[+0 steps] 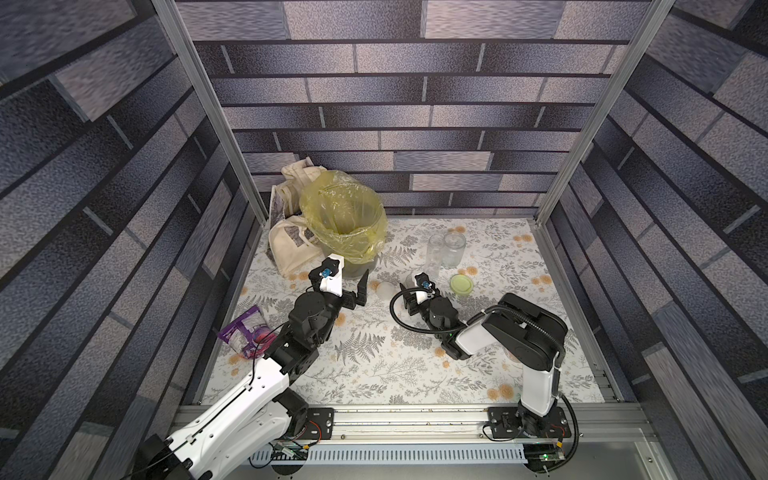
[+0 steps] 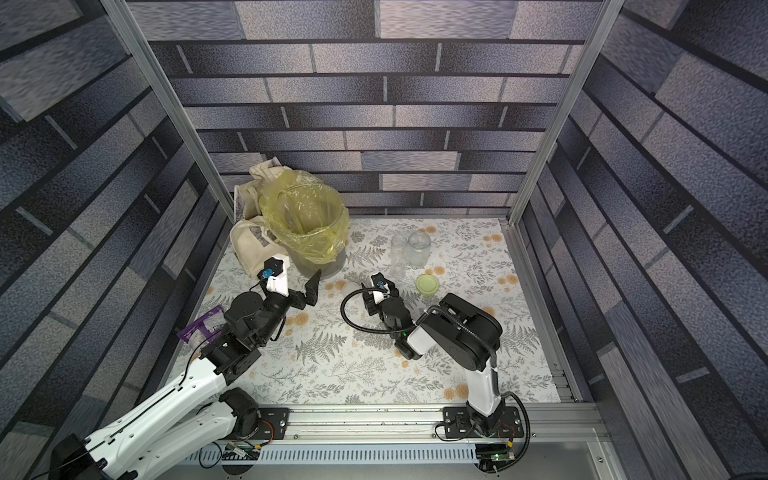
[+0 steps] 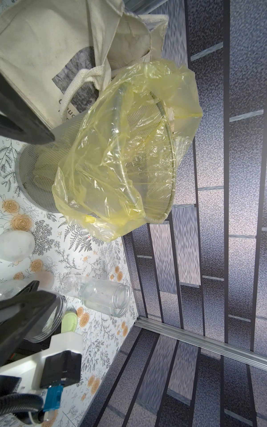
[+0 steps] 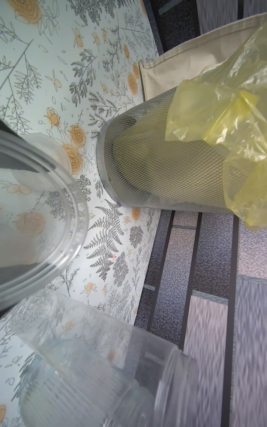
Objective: Empty moldy mung beans from jars
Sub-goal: Place the jar at the center of the board.
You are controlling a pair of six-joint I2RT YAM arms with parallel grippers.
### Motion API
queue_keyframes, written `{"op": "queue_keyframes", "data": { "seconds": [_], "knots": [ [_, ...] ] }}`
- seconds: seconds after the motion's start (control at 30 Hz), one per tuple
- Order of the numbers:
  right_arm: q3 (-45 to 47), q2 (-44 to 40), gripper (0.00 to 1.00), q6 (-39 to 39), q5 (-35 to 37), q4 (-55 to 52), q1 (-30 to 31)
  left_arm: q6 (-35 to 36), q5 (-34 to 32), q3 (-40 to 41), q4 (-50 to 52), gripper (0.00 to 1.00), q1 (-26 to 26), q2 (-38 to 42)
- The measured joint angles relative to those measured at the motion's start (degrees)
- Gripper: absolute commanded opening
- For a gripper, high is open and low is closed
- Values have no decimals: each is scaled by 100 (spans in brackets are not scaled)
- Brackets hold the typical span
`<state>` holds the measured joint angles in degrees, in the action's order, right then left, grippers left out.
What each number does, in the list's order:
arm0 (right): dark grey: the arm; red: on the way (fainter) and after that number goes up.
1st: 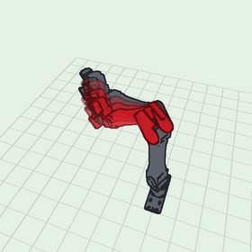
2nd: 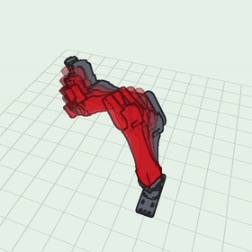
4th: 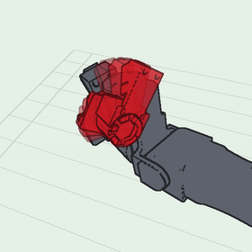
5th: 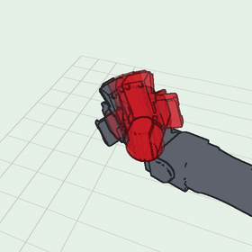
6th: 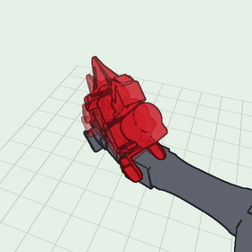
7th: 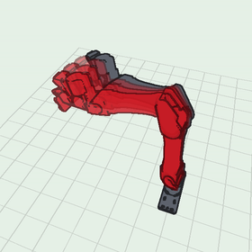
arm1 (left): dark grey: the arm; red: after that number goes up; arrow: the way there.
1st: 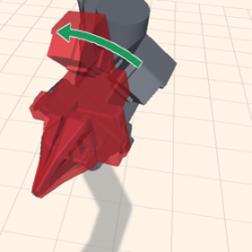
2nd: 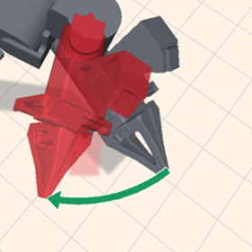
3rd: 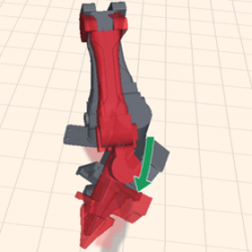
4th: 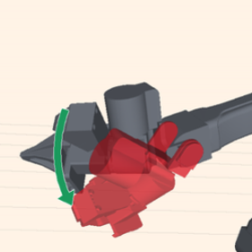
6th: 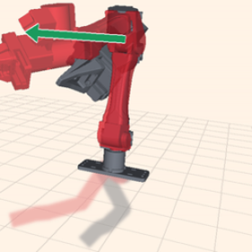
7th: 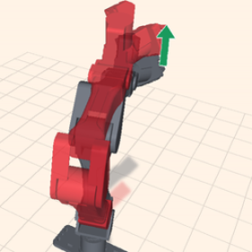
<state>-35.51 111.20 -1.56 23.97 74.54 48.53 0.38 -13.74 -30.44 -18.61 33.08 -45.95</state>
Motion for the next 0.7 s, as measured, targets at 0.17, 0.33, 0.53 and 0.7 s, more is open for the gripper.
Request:
{"op": "queue_keyframes", "data": {
  "seconds": [0.17, 0.33, 0.53, 0.7],
  "knots": [
    [0, 166, 71, 109, 17, 35, 0, -48, 0, 0, 0, 100, -20, -28],
    [0, 249, 100, 186, 90, 105, 0, -52, 0, 0, 4, 100, -57, -22],
    [24, 227, 100, 258, 131, 138, 0, -85, 0, 2, 2, 100, -72, -4],
    [181, -345, 100, 111, 299, -125, 22, -87, -11, 0, 44, 100, -109, 4]
  ]
}}
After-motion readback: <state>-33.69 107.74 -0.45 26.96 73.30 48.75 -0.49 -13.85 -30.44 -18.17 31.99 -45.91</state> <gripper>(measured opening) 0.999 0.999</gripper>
